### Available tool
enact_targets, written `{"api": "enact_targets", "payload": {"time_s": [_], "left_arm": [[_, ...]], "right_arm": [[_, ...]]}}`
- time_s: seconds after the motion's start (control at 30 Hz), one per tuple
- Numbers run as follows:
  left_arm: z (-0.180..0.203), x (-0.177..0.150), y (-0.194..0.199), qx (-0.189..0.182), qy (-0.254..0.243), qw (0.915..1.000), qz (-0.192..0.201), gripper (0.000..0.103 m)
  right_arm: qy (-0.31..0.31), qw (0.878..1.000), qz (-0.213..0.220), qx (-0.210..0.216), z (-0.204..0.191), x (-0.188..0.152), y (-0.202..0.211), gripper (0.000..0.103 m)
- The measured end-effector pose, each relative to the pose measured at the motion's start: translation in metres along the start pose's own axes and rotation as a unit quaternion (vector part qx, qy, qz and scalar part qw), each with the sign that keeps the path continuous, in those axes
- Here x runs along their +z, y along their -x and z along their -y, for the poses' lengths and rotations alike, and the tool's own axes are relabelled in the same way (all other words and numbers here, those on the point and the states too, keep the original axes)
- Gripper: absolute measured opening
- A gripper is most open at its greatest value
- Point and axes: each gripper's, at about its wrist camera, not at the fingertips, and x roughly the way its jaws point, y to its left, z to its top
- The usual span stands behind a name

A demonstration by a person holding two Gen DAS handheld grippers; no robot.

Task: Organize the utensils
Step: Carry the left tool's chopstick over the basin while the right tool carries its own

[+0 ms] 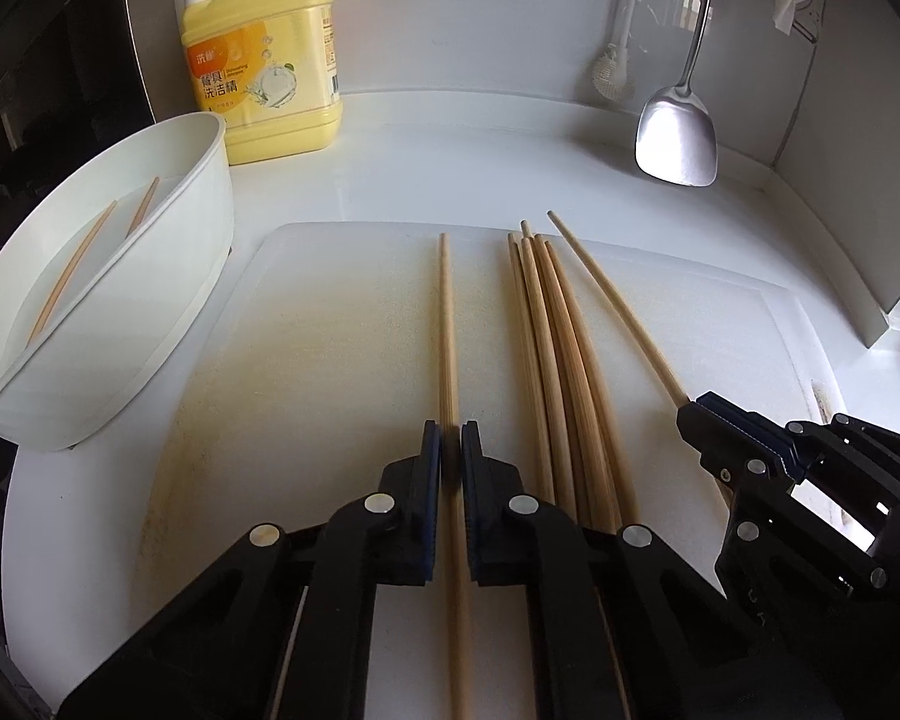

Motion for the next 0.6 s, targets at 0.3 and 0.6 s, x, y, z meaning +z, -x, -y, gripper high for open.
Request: {"api": "enact_targets", "payload": {"time_s": [0.3, 0.6], "left_arm": [[-0.017, -0.002, 0.007, -0.049, 0.026, 0.9979, -0.033, 0.007], [-0.040, 0.021, 0.062, -0.049, 0.035, 0.9982, -0.003, 0.007]], "right_arm": [[-0.083, 0.996, 0.004, 0.042, 0.018, -0.005, 0.012, 0.006], [-0.102, 0.993, 0.031, 0.059, 0.012, 0.015, 0.049, 0.006]]}}
